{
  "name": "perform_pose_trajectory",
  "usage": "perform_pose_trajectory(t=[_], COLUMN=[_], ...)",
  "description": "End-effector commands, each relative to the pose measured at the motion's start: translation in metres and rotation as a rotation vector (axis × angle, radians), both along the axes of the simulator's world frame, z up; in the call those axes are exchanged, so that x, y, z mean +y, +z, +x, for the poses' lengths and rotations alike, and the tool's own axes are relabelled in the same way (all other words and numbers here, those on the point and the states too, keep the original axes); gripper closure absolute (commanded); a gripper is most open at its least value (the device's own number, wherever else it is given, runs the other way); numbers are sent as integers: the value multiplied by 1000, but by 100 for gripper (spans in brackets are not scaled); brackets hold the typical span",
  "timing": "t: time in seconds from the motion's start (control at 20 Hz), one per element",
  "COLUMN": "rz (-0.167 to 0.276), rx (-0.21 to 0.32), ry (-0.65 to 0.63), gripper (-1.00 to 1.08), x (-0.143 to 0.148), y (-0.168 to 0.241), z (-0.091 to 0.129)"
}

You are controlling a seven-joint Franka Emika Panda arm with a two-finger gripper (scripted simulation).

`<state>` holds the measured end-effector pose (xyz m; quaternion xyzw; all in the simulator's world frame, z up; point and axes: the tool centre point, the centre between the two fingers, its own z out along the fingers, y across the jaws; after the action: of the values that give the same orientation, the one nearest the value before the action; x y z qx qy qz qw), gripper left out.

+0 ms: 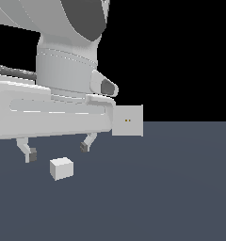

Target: Plug the charger into the wall socket.

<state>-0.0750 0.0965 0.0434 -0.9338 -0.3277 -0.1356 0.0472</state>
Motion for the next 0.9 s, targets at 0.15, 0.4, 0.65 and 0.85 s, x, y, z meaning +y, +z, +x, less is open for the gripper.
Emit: perform_pose_trajectory(t=[0.15, 0.4, 0.65, 0.85], rz=[-1, 0, 0, 0], rx=[0, 0, 0, 0], ry=[2, 3, 3, 3], gripper=[-92, -92, 108, 108], x=[0, 0, 0, 0], y=[-23, -32, -32, -32], z=[-1, -1, -1, -1])
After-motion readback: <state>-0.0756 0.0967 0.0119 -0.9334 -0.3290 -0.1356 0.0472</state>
